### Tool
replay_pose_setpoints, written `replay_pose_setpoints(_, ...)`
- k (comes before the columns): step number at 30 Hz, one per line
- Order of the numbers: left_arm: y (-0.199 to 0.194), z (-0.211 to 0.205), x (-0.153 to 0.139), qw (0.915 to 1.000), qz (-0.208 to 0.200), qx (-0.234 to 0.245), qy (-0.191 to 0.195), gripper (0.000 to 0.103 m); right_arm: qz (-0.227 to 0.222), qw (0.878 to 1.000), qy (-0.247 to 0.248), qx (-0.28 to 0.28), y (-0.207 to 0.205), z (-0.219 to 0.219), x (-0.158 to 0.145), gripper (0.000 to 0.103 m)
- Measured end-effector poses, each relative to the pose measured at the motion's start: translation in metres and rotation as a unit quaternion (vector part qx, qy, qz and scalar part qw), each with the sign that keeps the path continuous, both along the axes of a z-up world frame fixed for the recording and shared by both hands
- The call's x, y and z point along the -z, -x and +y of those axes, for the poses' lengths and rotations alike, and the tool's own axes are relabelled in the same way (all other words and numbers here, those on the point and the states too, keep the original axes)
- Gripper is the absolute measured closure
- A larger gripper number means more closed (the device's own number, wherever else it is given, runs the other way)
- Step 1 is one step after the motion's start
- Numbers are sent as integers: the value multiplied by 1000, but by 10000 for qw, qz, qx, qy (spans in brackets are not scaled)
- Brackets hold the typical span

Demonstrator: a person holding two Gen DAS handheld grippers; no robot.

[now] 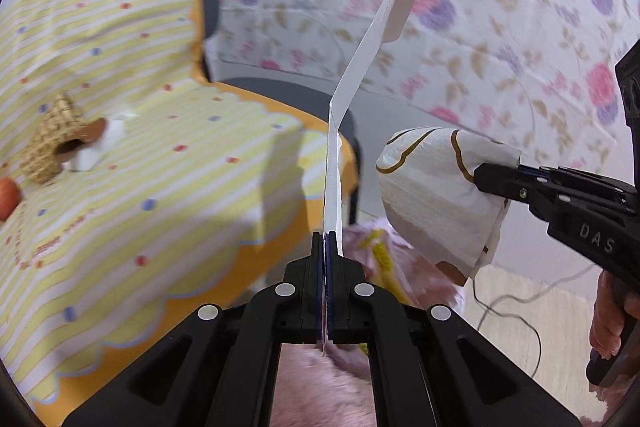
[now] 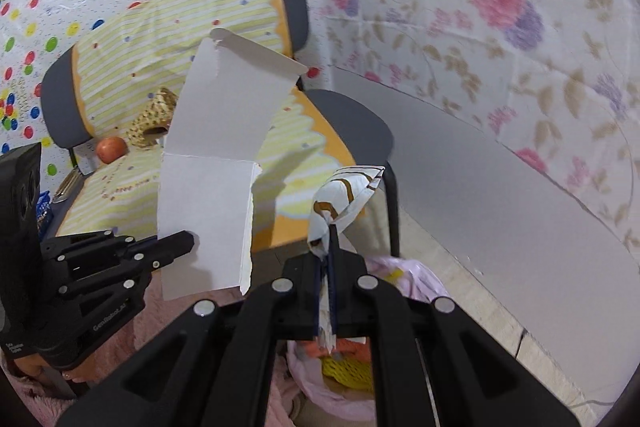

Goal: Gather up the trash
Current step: 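Carry the card and paper bag over the bin and open both grippers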

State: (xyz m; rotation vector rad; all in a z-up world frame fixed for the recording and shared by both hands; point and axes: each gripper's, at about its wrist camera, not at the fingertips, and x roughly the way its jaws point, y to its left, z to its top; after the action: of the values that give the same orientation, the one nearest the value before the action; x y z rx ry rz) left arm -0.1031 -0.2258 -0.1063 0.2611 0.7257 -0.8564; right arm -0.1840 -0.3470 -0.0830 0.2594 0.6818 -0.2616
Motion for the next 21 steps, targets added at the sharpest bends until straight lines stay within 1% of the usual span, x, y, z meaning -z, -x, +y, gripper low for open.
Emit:
replay_pose_setpoints(3,3,-20,9,9996,79,218,-148,101,144,9997,-50,180,8,-9,14,99)
replay_pose_setpoints(7,1,-39,22,9985,201,391,-316,101,348,9987,-190,308,10,-21,34,99)
replay_pose_setpoints(9,0,-48,28,9977,261,444,-441,99,478,9981,-243,298,7,-27,46,96)
replay_pose_setpoints(10,-1,-55,34,9966,341,525,-535,96,563,9976,-275,307,4,-30,52,94)
replay_pose_setpoints(11,-1,-57,37,9962,366,550,-575,82,625,9970,-305,348,3,-33,58,85)
replay_pose_setpoints(12,-1,-59,40,9958,368,554,-628,61,683,9962,-389,379,2,-37,64,76)
replay_pose_setpoints(13,-1,-60,42,9958,348,548,-653,54,708,9956,-458,406,2,-40,67,73)
replay_pose_setpoints(14,-1,-59,42,9959,335,545,-644,50,721,9952,-507,436,2,-42,68,73)
replay_pose_setpoints(17,-7,-51,37,9970,290,428,-577,49,673,9953,-448,536,7,-47,62,73)
replay_pose_setpoints(19,-15,-38,31,9984,265,235,-444,49,573,9958,-388,599,10,-49,52,73)
replay_pose_setpoints(21,-21,-29,26,9990,223,58,-393,49,451,9965,-283,641,11,-50,41,73)
